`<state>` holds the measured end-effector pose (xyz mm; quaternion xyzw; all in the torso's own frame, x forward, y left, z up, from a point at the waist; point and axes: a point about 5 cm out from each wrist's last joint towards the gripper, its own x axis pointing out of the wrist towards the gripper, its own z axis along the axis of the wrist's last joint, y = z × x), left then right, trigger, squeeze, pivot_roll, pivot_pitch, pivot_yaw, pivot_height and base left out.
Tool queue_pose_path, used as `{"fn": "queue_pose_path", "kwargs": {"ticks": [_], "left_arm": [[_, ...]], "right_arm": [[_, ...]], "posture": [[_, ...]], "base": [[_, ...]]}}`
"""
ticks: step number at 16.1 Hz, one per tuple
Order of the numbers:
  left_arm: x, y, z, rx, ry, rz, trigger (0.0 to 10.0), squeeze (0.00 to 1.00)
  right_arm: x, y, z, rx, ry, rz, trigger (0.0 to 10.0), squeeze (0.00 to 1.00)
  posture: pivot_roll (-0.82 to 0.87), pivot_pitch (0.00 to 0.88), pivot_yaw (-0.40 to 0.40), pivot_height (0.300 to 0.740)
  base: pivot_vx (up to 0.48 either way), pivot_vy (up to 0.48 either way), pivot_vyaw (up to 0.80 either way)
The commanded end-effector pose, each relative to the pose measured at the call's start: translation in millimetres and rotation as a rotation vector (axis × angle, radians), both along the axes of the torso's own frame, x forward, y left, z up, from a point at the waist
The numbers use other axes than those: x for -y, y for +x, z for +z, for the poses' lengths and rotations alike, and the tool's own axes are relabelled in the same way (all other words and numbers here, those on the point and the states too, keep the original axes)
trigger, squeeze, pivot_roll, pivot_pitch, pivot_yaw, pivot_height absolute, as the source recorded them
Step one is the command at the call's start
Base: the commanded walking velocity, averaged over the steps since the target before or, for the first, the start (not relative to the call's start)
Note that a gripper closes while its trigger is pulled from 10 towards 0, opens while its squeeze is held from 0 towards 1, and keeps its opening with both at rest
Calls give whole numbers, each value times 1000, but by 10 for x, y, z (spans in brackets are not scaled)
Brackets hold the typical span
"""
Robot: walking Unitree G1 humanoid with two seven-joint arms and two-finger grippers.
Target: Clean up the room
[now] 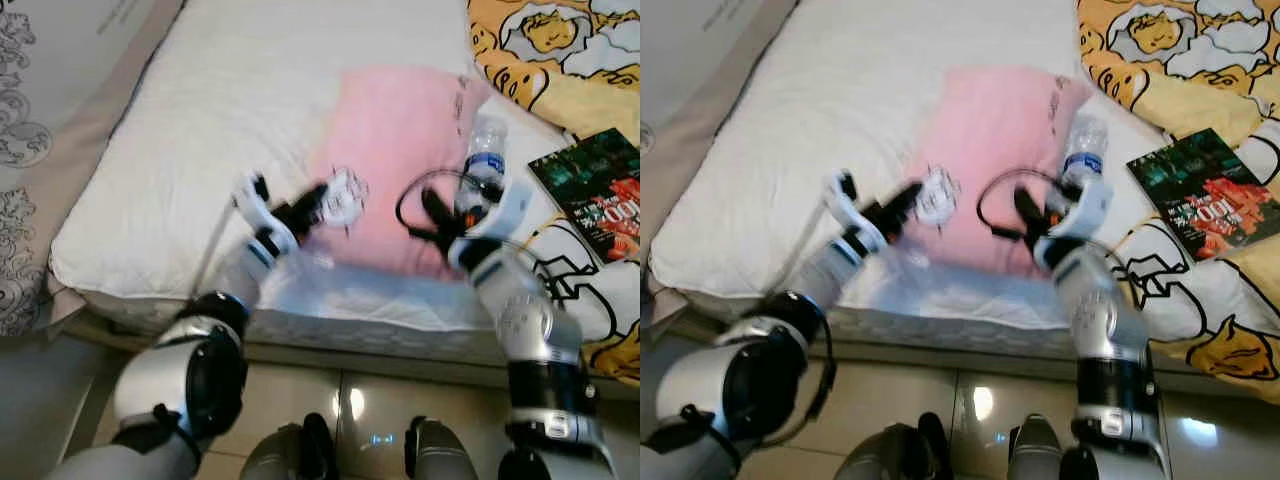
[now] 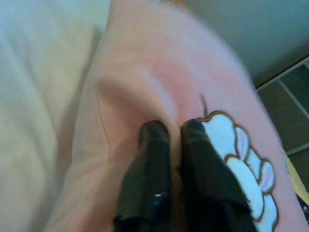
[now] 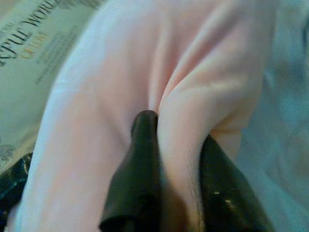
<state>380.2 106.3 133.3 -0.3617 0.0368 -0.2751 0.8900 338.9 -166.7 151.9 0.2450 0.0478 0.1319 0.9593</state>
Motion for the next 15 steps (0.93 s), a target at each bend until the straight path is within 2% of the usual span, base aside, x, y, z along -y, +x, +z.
{"fn": "queue_pose_path", "kwargs": {"ticks": [1, 3, 4, 5, 8, 9, 11, 13, 15], "left_arm": [[-112, 41, 132, 69, 21, 10, 0, 0], [-299, 75, 266, 141, 94, 34, 0, 0], [-333, 78, 303, 162, 93, 33, 0, 0], [-447, 99, 458, 225, 78, 46, 0, 0], [-532, 125, 533, 233, 91, 77, 0, 0], [-511, 125, 525, 230, 95, 71, 0, 0], [-435, 121, 527, 238, 95, 50, 0, 0], [-381, 127, 577, 248, 63, 41, 0, 0], [-341, 131, 623, 261, 48, 33, 0, 0]], "right_arm": [[-66, -2, 12, 8, -6, 45, 0, 0], [85, -34, -107, -32, -43, 9, 0, 0], [110, -48, -115, -34, -48, 8, 0, 0], [224, -96, -127, -39, -68, -5, 0, 0], [319, -114, -128, -41, -80, -25, 0, 0], [319, -95, -89, -29, -77, -28, 0, 0], [298, -15, 51, 2, -7, -41, 0, 0], [276, 116, 281, 36, 139, -60, 0, 0], [223, 191, 416, 62, 198, -49, 0, 0]], "posture": [[-256, 176, 214, 740], [-246, 172, 213, 740], [-244, 171, 214, 740], [-243, 166, 215, 740], [-247, 154, 221, 740], [-250, 149, 222, 740], [-249, 140, 221, 740], [-246, 129, 220, 740], [-239, 112, 216, 740]], "base": [[0, 0, 0], [0, 0, 0], [0, 0, 0], [0, 0, 0], [0, 0, 0], [0, 0, 0], [0, 0, 0], [0, 0, 0], [0, 0, 0]]}}
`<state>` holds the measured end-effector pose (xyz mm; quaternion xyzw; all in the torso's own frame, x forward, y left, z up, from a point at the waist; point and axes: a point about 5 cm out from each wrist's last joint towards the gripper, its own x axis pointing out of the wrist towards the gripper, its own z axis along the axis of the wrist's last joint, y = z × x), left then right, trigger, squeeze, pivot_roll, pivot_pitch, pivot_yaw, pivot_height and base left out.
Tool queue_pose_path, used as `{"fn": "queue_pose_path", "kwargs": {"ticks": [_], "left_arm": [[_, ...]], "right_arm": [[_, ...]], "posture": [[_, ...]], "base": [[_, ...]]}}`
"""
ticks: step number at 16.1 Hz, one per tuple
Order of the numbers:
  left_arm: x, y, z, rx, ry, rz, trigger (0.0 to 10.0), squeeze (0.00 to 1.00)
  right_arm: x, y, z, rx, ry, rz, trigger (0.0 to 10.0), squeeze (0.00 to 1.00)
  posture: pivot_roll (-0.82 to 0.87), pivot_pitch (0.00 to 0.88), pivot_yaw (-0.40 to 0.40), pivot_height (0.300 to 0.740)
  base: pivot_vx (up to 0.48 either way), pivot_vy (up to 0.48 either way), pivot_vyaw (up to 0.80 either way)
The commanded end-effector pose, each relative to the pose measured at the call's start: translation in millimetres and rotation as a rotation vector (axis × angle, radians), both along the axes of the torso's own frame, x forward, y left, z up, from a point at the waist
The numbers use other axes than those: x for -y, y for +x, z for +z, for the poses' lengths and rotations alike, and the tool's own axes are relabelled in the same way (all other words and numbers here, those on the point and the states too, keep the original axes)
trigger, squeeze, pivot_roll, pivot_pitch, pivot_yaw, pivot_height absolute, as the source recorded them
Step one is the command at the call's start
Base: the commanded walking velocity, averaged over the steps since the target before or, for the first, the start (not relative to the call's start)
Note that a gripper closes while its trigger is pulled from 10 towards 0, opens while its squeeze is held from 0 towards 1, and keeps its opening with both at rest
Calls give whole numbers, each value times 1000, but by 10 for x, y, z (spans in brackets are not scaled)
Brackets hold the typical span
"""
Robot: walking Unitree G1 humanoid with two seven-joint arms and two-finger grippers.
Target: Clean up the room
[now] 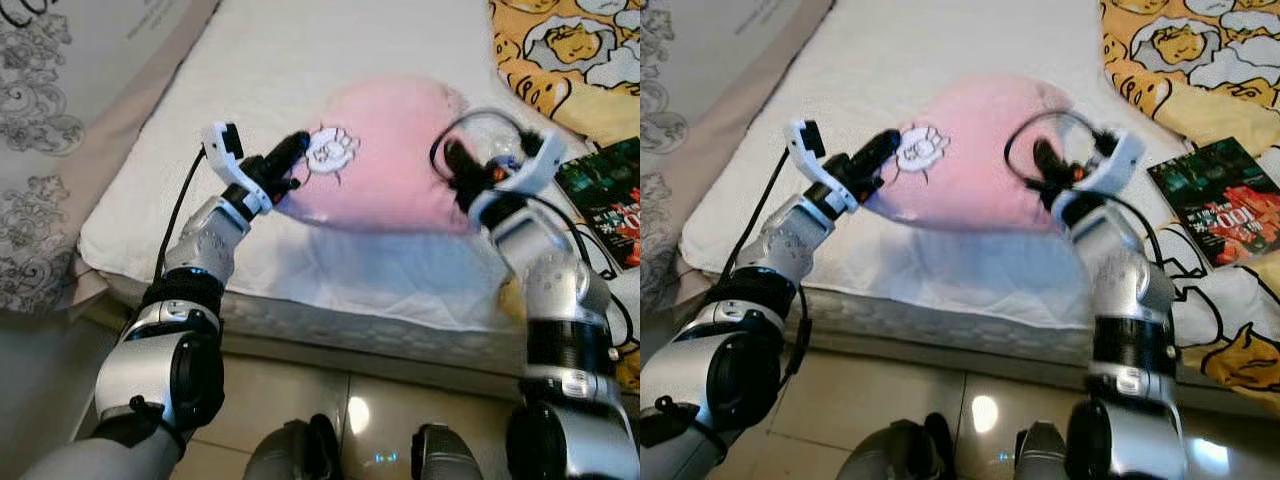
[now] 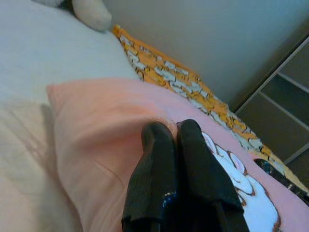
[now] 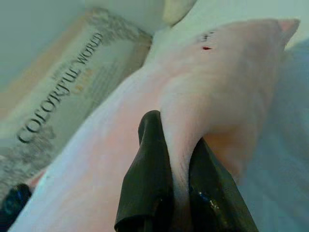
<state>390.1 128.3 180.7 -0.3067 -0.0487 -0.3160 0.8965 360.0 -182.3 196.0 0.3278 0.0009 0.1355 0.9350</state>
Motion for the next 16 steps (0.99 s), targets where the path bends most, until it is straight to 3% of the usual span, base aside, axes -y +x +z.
{"fn": "queue_pose_path", "kwargs": {"ticks": [1, 4, 7, 9, 11, 14, 16], "left_arm": [[-88, 36, 166, 52, -8, 40, 0, 0], [-91, 65, 234, 60, 35, 87, 0, 0], [-257, 109, 415, 114, 132, 163, 0, 0], [-327, 105, 407, 125, 203, 200, 0, 0], [-392, 94, 348, 115, 238, 242, 0, 0], [-379, 24, 170, 107, 264, 245, 0, 0], [-366, -55, -7, 73, 228, 244, 0, 0]], "right_arm": [[13, 29, 59, 13, 42, -17, 0, 0], [-123, 118, 179, 43, 40, 16, 0, 0], [-132, 169, 243, 89, -108, 22, 0, 0], [-103, 188, 182, 81, -158, -3, 0, 0], [-99, 188, 42, 91, -320, -28, 0, 0], [-116, 104, -147, 136, -572, -45, 0, 0], [-80, 58, -167, 168, -648, -51, 0, 0]], "posture": [[-236, 99, 214, 740], [-230, 49, 206, 740], [-217, 0, 193, 740], [-206, 0, 185, 740], [-196, 0, 175, 740], [-191, 0, 166, 740], [-203, 0, 158, 740]], "base": [[0, 0, 0], [0, 0, 0], [0, 0, 0], [0, 0, 0], [0, 0, 0], [0, 480, 0], [0, 480, 0]]}}
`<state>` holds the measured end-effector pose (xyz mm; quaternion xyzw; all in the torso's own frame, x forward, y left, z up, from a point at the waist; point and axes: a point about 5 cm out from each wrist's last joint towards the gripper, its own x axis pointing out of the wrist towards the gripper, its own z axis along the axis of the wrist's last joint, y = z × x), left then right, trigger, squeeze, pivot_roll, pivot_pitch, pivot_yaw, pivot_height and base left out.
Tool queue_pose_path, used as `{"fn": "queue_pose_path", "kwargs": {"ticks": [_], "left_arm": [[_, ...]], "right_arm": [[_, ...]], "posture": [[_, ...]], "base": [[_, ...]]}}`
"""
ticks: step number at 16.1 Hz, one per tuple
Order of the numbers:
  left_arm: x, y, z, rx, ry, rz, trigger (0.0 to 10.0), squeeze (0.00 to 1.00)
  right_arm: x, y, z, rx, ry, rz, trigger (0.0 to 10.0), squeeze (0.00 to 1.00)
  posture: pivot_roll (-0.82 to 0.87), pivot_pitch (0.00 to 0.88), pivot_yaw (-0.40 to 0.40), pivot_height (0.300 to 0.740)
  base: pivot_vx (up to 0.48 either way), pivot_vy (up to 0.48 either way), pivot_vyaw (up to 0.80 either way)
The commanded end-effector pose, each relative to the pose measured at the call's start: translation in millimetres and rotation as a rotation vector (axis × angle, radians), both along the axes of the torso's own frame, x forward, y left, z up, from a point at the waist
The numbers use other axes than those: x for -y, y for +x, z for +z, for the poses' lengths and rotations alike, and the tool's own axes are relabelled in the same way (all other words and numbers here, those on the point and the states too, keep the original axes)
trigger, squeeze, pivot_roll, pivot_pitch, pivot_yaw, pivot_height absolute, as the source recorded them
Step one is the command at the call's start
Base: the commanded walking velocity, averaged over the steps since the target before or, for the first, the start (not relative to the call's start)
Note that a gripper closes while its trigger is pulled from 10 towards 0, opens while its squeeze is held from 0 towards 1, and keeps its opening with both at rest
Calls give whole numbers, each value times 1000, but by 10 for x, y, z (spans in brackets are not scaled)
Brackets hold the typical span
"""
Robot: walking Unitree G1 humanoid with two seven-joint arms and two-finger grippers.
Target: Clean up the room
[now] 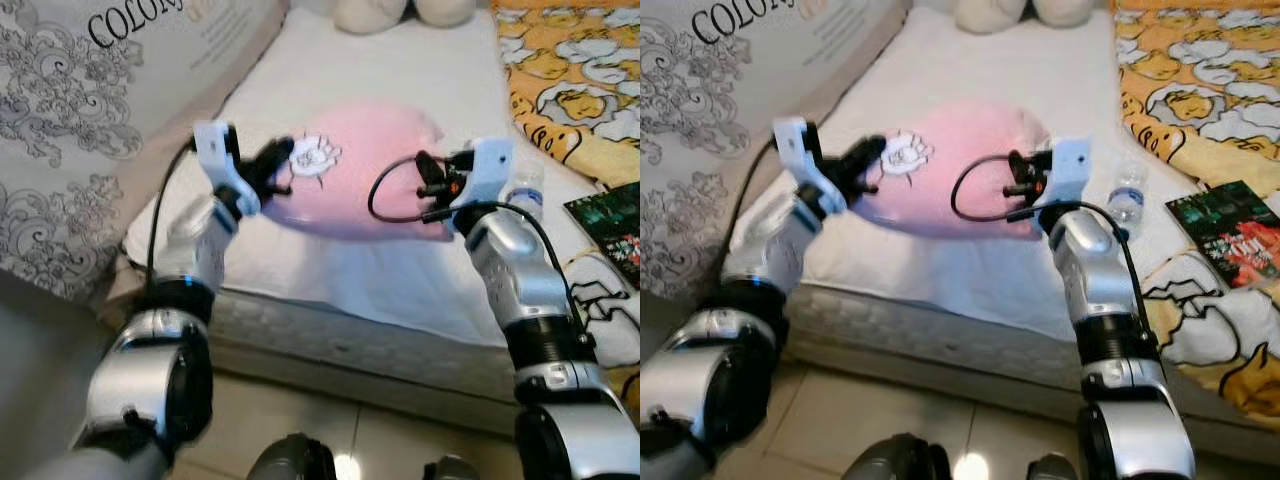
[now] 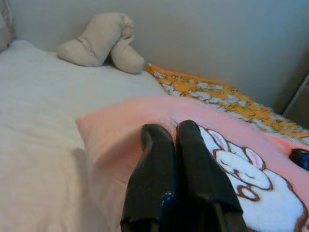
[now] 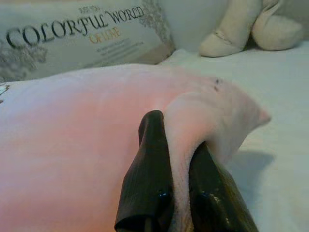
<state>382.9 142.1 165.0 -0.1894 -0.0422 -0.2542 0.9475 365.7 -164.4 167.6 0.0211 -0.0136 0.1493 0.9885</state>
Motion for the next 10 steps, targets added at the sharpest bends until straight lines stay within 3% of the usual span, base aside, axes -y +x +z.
{"fn": "queue_pose_path", "kwargs": {"ticks": [1, 5, 6, 8, 10], "left_arm": [[-207, -15, 65, 44, -29, 91, 0, 0], [-27, -58, -95, 3, -68, 95, 0, 0], [78, -81, -155, -10, -70, 90, 0, 0], [96, -83, -186, -30, -55, 93, 0, 0], [93, -81, -195, -36, -2, 108, 0, 0]], "right_arm": [[144, -3, 112, 59, -42, -41, 0, 0], [242, 26, 124, 60, -96, -34, 0, 0], [221, 62, 129, 64, -125, -18, 0, 0], [197, 82, 133, 78, -157, -14, 0, 0], [201, 90, 99, 73, -148, -30, 0, 0]], "posture": [[-208, 0, 148, 740], [-214, 0, 100, 740], [-212, 0, 89, 740], [-205, 0, 93, 740], [-199, 0, 103, 740]], "base": [[0, 480, 0], [0, 480, 0], [0, 480, 544], [0, 480, 481], [135, 0, 463]]}}
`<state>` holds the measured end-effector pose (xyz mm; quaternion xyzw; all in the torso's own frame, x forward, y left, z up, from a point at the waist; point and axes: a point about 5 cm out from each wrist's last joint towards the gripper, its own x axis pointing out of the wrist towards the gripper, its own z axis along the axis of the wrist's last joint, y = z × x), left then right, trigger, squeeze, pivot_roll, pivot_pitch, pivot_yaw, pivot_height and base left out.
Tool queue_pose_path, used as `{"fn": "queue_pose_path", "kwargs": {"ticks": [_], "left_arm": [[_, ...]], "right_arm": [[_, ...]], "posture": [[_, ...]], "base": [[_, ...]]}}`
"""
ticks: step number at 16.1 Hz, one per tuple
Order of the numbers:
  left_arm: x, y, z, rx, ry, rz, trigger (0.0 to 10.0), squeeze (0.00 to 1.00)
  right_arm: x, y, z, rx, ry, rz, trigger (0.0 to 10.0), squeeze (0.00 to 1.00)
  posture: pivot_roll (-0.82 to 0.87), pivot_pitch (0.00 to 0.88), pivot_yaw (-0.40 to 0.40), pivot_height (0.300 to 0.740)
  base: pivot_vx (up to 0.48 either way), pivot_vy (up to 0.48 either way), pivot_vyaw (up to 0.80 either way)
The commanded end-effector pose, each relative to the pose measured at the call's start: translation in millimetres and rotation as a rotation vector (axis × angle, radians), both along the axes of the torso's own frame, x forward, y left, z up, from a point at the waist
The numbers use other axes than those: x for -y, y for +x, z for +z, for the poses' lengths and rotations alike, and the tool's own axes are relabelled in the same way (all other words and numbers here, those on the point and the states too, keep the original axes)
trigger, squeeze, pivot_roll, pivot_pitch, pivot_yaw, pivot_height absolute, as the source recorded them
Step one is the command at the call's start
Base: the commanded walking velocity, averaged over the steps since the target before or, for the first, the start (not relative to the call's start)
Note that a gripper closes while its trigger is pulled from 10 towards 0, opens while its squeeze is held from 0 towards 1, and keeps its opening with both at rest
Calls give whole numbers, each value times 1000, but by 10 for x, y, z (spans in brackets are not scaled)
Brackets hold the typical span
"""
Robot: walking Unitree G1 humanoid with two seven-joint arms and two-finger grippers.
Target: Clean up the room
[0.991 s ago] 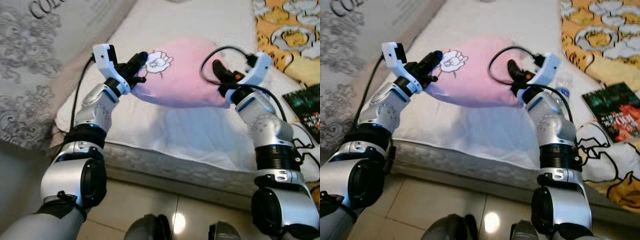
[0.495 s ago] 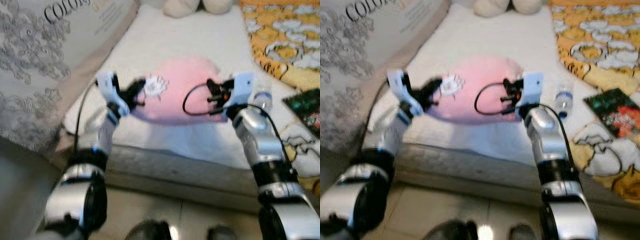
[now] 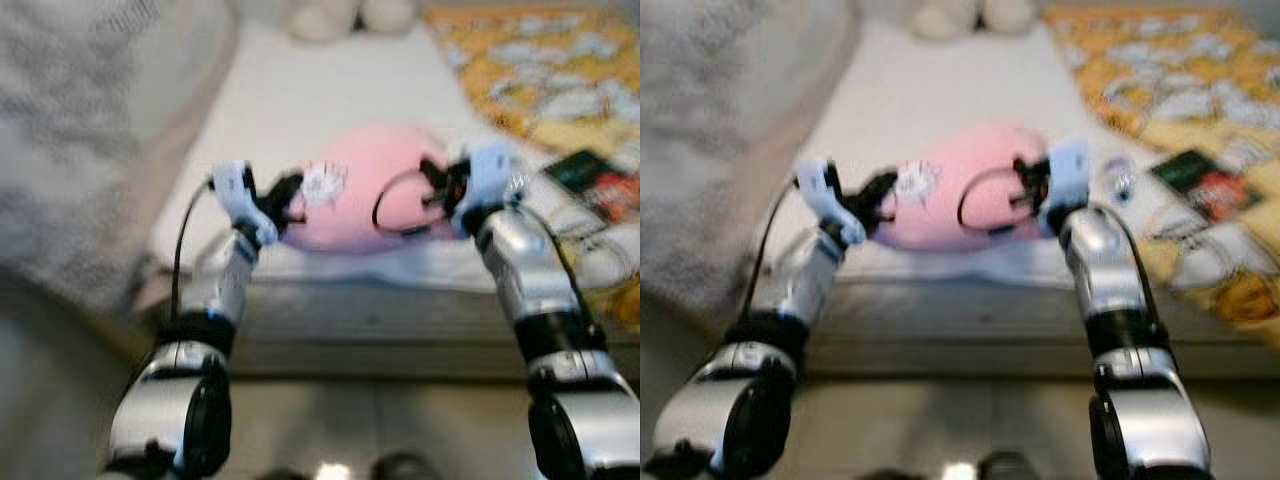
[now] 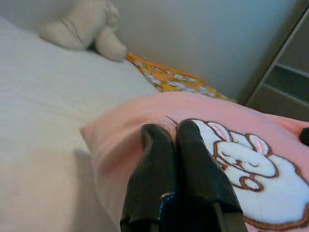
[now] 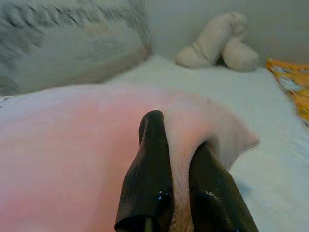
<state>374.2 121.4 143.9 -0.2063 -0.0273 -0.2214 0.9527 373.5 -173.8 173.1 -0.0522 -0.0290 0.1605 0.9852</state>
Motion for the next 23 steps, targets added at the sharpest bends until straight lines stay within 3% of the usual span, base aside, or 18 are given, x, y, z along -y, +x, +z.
{"fn": "queue_pose_path", "kwargs": {"ticks": [1, 2, 3, 4, 7, 11, 14, 19, 23], "left_arm": [[-115, 5, 16, 13, 36, 51, 0, 0], [-114, -4, -4, 6, 63, 70, 0, 0], [-101, -16, -31, -6, 81, 78, 5098, 0], [-83, -33, -72, -21, 106, 94, 10000, 0], [-16, -81, -68, 19, 146, 139, 10000, 0], [-18, -46, 86, 81, 186, 138, 10000, 0], [-46, -31, 212, 137, 185, 118, 10000, 0], [-4, -45, 182, 142, 231, 84, 10000, 0], [-4, -35, 185, 135, 211, 78, 10000, 0]], "right_arm": [[111, 13, 34, 22, -12, -54, 0, 0], [124, 23, 15, 15, -43, -64, 0, 0], [128, 29, 11, 11, -56, -66, 0, 0], [131, 31, -4, 3, -70, -73, 10000, 0], [127, 34, -2, 18, -72, -72, 10000, 0], [168, 136, 288, 102, -70, -89, 10000, 0], [166, 157, 376, 131, -73, -91, 10000, 0], [51, 96, 174, 104, -56, -72, 10000, 0], [25, 73, 117, 98, -54, -71, 10000, 0]], "posture": [[-196, 0, 112, 740], [-198, 0, 118, 740], [-201, 0, 120, 740], [-203, 0, 119, 740], [-199, 0, 113, 740], [-187, 0, 117, 740], [-185, 0, 117, 740], [-201, 0, 133, 740], [-206, 0, 143, 740]], "base": [[0, 0, 450], [0, 0, 0], [0, 0, 0], [0, 0, 0], [0, 0, 0], [0, 0, 0], [0, 0, 0], [427, 0, 0], [474, 0, 0]]}}
